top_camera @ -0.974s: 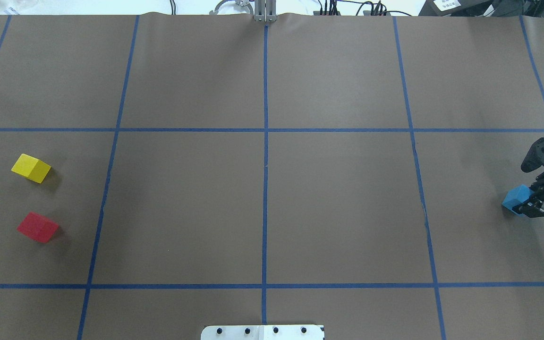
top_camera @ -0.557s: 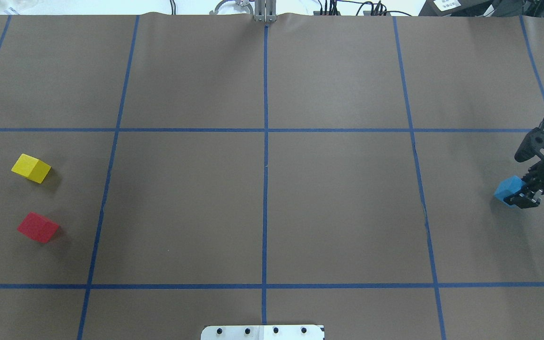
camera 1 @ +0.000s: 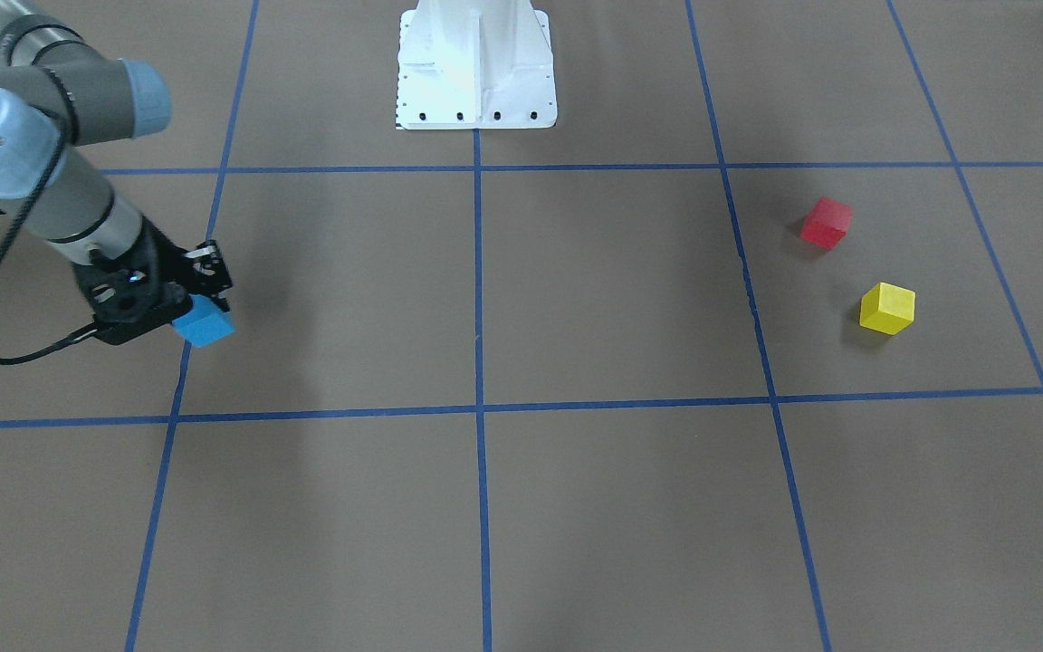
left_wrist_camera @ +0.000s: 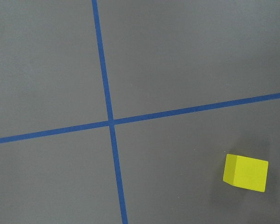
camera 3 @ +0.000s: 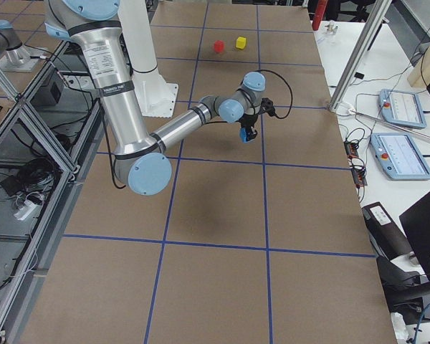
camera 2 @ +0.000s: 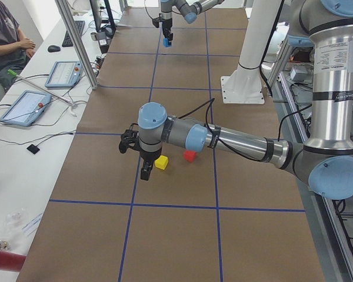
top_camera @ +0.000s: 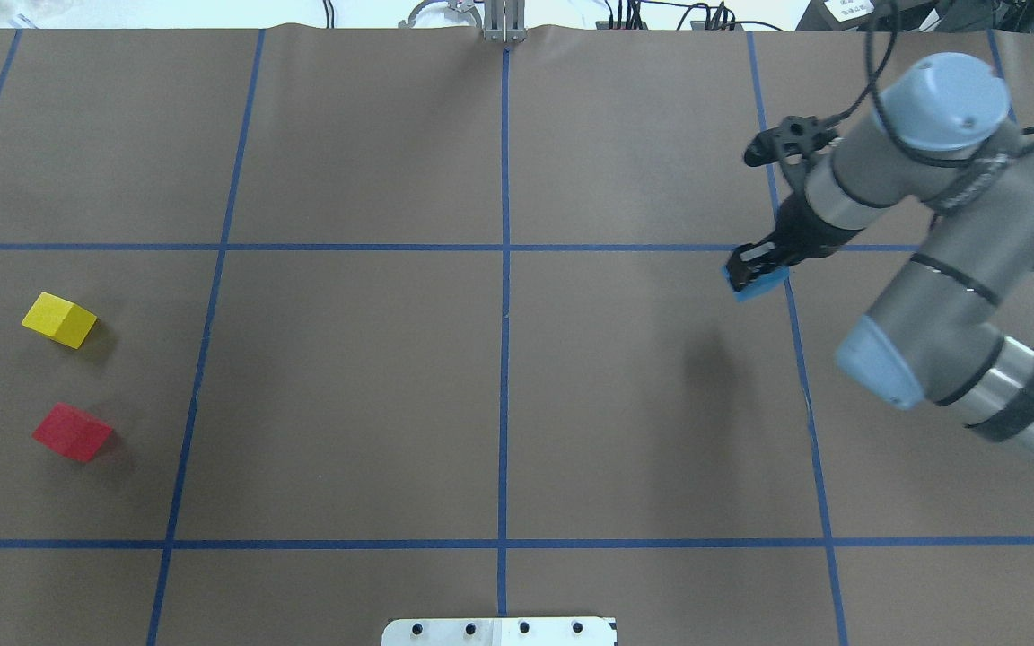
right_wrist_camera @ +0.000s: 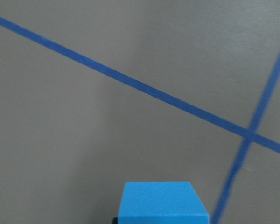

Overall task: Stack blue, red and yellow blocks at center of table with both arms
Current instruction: 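Carry the blue cube with the right gripper to the table center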

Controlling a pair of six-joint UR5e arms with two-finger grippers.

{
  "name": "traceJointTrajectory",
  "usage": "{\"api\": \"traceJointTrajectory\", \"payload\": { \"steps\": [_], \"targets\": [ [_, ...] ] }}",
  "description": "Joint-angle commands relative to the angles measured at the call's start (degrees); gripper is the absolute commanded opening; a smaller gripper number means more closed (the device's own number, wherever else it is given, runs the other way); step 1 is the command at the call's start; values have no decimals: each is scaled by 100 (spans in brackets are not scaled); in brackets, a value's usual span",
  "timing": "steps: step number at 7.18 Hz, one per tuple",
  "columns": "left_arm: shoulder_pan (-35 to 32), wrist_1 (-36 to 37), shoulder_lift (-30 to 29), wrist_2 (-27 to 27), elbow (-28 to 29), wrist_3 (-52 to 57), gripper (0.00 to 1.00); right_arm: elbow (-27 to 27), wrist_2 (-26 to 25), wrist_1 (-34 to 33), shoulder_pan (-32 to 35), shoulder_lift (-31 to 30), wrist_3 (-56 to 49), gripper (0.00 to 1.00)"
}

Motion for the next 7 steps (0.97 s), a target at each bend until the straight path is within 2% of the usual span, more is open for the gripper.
{"api": "traceJointTrajectory", "payload": {
  "steps": [1, 3, 4, 7],
  "targets": [
    [5, -3, -7, -3, -6, 0, 100, -1057, -582, -29, -939, 1724, 2508, 0],
    [5, -3, 1, -3, -33, 0, 100, -2156, -1021, 242, -1231, 2510, 2840, 0],
    [5, -3, 1, -12, -33, 0, 100, -2345, -1031, 522, -1284, 2539, 2840, 0],
    [5, -3, 1, -12, -50, 0, 100, -2522, -1040, 552, -1311, 2601, 2928, 0]
  ]
}}
